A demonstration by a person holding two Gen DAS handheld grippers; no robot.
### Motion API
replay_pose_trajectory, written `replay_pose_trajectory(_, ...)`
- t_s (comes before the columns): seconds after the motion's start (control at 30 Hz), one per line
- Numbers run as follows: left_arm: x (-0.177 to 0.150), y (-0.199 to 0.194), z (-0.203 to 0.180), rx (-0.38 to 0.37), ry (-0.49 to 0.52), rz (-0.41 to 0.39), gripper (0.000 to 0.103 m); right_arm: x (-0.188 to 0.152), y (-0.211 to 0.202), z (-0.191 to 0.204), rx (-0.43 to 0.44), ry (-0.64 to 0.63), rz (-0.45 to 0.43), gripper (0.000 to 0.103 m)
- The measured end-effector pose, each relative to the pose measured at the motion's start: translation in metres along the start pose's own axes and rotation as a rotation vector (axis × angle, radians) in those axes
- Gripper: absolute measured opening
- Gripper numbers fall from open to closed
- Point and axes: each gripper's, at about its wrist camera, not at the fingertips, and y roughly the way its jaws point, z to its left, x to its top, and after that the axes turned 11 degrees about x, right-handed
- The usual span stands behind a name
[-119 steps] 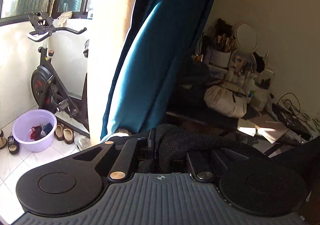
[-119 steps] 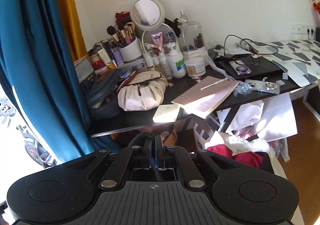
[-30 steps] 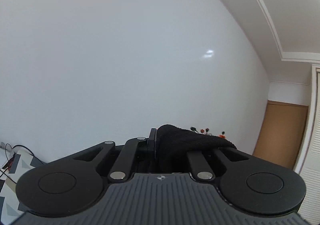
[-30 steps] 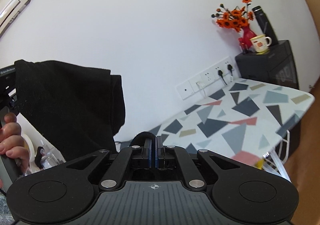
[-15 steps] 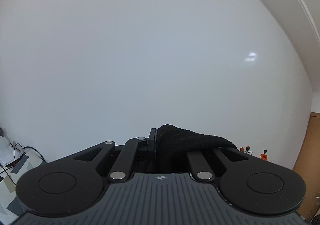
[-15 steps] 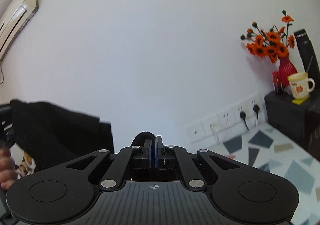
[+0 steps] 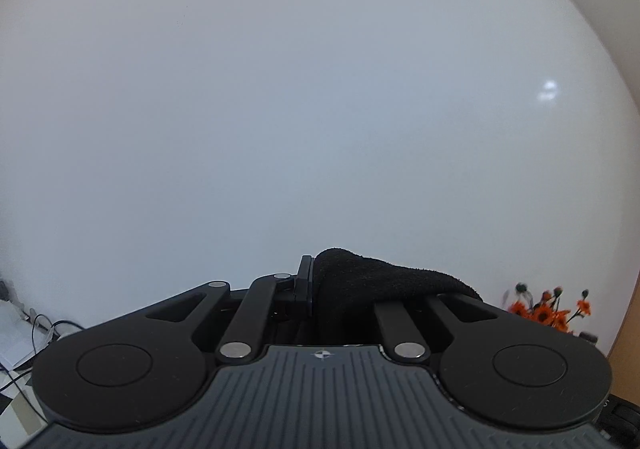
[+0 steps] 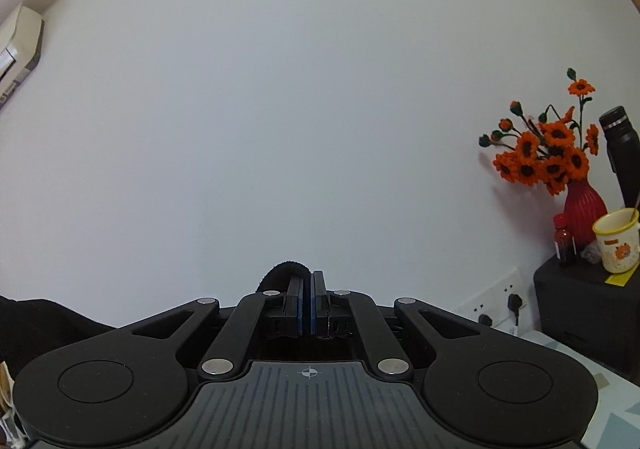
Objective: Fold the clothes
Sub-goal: 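Carry the black garment with both grippers over to the patterned ironing board, then lower the black garment onto the ironing board and open both grippers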
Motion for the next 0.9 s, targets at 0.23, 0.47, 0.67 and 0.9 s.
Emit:
replay_pose_trajectory(0.23,-0.096,0.069,0.032,0.133,0.051,0.400,0.008,-0.100,0.043,-0.047,-0.234,-0.018,0.279,0.003)
replay_pose_trajectory(0.47,-0.166,0.118,0.055,0.297,0.127,0.697,0.008,-0.191,0.051,-0.080,-0.381,-0.045,0.579,0.003)
replay_pose_trajectory(0.67,-0.201,0.128,0.056,0.313,0.213,0.799,0.008,-0.214,0.028,-0.085,-0.426,-0.058,0.658,0.003)
replay_pose_trajectory(0.9,-0.208,0.122,0.057,0.323,0.266,0.831,0.013,-0.209,0.011,-0.086,-0.442,-0.032,0.660,0.003)
